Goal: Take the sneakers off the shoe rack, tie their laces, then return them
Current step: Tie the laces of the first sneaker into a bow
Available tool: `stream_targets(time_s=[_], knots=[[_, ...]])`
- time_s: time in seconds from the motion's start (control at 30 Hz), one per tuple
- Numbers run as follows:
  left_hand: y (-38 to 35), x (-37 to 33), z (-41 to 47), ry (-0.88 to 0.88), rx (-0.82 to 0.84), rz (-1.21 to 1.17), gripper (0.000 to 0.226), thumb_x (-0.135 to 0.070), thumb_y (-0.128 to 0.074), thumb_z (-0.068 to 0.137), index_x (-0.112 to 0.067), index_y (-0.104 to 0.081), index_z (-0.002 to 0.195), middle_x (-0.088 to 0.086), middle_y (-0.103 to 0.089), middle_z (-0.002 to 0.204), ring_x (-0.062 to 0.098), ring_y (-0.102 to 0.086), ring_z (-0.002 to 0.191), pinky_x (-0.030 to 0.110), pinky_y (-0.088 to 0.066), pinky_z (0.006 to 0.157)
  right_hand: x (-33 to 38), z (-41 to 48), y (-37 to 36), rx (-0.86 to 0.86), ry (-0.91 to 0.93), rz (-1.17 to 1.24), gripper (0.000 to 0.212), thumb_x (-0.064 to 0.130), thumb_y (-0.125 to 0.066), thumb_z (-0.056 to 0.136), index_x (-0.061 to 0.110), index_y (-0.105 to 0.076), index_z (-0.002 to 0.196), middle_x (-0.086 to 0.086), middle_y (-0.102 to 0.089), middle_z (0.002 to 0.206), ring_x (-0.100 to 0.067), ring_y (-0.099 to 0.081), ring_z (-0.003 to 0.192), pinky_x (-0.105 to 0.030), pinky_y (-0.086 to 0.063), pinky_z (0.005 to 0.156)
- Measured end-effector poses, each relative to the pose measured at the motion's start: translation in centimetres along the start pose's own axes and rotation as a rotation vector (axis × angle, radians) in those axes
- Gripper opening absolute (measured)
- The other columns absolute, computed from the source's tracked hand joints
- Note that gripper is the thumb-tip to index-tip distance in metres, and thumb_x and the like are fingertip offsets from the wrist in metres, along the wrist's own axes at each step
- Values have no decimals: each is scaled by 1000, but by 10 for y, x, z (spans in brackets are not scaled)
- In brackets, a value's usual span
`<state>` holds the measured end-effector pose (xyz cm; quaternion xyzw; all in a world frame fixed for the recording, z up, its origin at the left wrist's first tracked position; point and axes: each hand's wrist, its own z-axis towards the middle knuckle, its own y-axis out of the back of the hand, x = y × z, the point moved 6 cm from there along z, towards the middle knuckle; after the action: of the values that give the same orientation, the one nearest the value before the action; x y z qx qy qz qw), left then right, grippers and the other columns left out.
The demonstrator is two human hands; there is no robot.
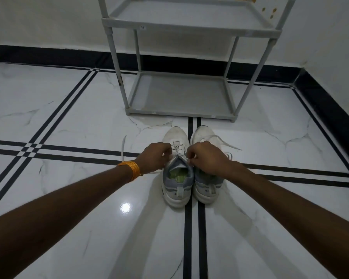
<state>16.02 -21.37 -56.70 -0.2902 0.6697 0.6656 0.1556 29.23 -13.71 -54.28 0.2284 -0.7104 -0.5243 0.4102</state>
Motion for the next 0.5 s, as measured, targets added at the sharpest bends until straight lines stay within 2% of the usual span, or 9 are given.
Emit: stream_targets(time_s=[0.1, 0.2, 0.27, 0.33, 0.5], knots=[[3, -4, -4, -80, -19, 88, 7, -15, -60, 93, -11, -57, 88, 13, -68, 90, 28, -62, 76, 35, -53, 67, -2, 2, -3, -57, 10, 15, 15, 8, -61, 83, 15, -74, 86, -5, -74, 85, -22, -67, 78, -35, -53, 69], [7, -10, -8, -176, -21, 295, 13, -14, -67, 87, -16, -55, 88, 9, -70, 88, 25, -60, 72, 25, -39, 64, -2, 2, -1, -65, 30, -139, 14, 4, -57, 79, 10, -70, 77, -11, -70, 77, -27, -65, 73, -35, -51, 64], [11, -13, -11, -248, -11, 448, 16, -15, -71, 84, -13, -59, 95, 9, -71, 90, 23, -58, 72, 24, -35, 66, -5, 0, 1, -50, 29, -244, 12, 4, -56, 77, 6, -67, 79, -16, -69, 80, -31, -64, 76, -34, -50, 65], [12, -11, -14, -290, 5, 527, 20, -14, -69, 85, -12, -62, 104, 10, -73, 95, 27, -65, 79, 24, -36, 67, -5, -3, -3, -13, 37, -300, 13, 5, -58, 76, 5, -67, 86, -19, -68, 88, -35, -65, 83, -33, -46, 67], [10, -4, -19, -236, 41, 586, 28, -4, -56, 89, -12, -59, 116, 11, -72, 101, 30, -65, 88, 25, -33, 68, 2, -11, -10, 22, 48, -372, 16, 8, -60, 80, 4, -65, 93, -22, -66, 96, -39, -65, 90, -37, -50, 73]])
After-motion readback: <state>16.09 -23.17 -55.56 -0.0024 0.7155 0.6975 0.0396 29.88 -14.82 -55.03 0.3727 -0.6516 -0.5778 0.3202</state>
